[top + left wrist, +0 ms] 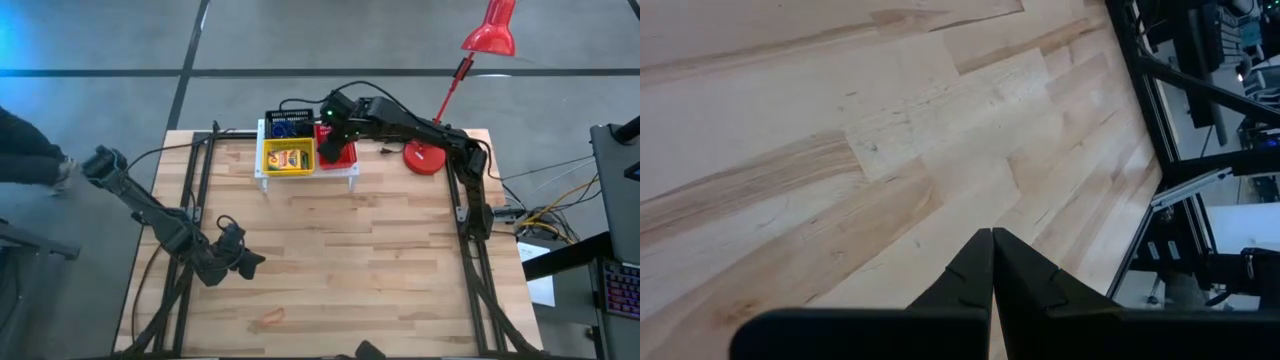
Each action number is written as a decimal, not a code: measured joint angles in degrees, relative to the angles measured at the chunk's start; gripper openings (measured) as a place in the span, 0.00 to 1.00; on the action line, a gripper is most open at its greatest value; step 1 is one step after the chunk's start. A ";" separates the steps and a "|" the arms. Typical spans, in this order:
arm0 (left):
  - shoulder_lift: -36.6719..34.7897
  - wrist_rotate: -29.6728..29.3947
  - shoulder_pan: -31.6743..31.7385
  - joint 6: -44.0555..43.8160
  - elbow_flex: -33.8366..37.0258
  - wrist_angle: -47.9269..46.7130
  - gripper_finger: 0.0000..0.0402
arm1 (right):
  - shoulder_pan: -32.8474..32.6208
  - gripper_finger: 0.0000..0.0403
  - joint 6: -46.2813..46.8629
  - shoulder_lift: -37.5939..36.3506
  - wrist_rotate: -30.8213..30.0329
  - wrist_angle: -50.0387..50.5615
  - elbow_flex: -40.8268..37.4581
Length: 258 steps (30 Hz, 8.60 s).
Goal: Pick & Place Office Desk Supplies
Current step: Put the orange rubber band into the red basket on the shelf
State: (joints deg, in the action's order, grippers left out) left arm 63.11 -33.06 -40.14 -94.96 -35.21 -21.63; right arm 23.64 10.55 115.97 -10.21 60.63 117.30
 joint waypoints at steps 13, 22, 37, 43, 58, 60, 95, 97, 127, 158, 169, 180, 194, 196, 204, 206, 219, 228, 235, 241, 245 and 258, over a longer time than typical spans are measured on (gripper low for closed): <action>0.00 0.02 0.00 0.75 -0.01 -0.02 0.03 | -3.90 0.46 4.41 -3.83 7.41 3.84 4.50; 0.00 2.84 0.00 10.10 -0.01 -0.04 0.03 | -21.13 0.43 8.20 -13.04 6.06 1.54 -4.04; 1.05 13.20 -4.15 41.66 -2.20 14.77 0.03 | -50.00 0.37 44.12 -17.26 -7.48 -20.94 -31.89; 9.30 13.86 -9.75 41.53 -6.65 14.79 0.03 | -51.65 0.34 45.97 -18.10 -10.85 -20.47 -35.37; 29.94 22.64 -10.82 36.69 -12.19 14.96 0.52 | -51.82 0.30 36.58 -23.25 -10.97 -20.29 -41.63; 32.90 22.12 -10.74 37.79 -14.96 10.13 0.56 | -51.94 0.29 36.58 -24.63 -10.96 -20.75 -42.96; 41.73 20.29 -6.42 10.86 -31.23 -7.79 0.01 | -53.77 0.23 40.04 -43.48 -16.75 -32.36 -63.26; 40.82 18.90 -5.56 11.00 -32.01 -8.48 0.00 | -53.77 0.23 38.36 -43.48 -16.75 -33.64 -63.26; 41.42 28.67 -4.02 7.66 -25.83 4.55 0.53 | -56.13 0.20 35.54 -43.48 -12.74 -34.02 -63.45; 46.39 26.47 -3.73 -3.70 -31.95 -11.48 0.00 | -56.15 0.18 35.93 -43.46 -13.93 -33.98 -63.87; 40.68 13.81 -1.63 5.28 -39.23 -20.34 0.00 | -55.89 0.24 35.58 -43.46 -13.84 -37.84 -63.87; 36.40 6.13 3.78 27.05 -46.46 -16.38 0.00 | -55.35 0.46 28.82 -42.58 -13.01 -51.65 -63.98; 35.21 6.22 9.21 42.53 -50.81 -9.34 0.00 | -52.74 0.57 22.15 -30.96 -10.45 -72.67 -63.55; 35.19 6.19 9.40 42.54 -50.81 -9.01 0.00 | -52.60 0.56 20.87 -30.24 -10.37 -73.18 -62.85; 35.21 6.23 9.60 42.71 -50.76 -9.01 0.00 | -52.17 0.49 14.83 -27.46 -10.35 -73.07 -58.65; 35.21 6.25 9.60 42.71 -50.75 -9.01 0.00 | -52.13 0.43 14.28 -26.71 -10.30 -73.10 -57.34; 35.21 7.19 9.81 44.40 -50.72 -10.85 0.06 | -51.94 0.03 15.40 -26.70 -10.77 -49.84 -49.42; 35.20 9.98 10.32 37.36 -50.70 -29.59 0.41 | -48.22 0.02 26.91 -26.72 -10.11 -32.94 -47.17; 31.59 5.71 10.51 34.49 -50.68 -44.74 0.49 | -39.62 0.02 31.95 -26.72 -3.19 -26.04 -43.61; 23.58 -8.33 10.51 36.40 -50.60 -52.75 0.44 | -27.31 0.02 29.72 -26.27 1.80 -26.55 -37.97; 17.01 -14.97 10.51 39.60 -50.48 -53.95 0.42 | -18.07 0.02 28.77 -25.65 2.60 -27.09 -34.29; -1.98 -19.09 10.51 42.64 -37.24 -52.74 0.41 | -1.14 0.02 25.22 -12.93 6.09 -27.80 -22.63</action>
State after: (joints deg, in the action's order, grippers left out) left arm 61.13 -52.15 -29.63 -52.31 -72.45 -74.37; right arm 22.50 35.77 103.04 -4.11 32.82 94.67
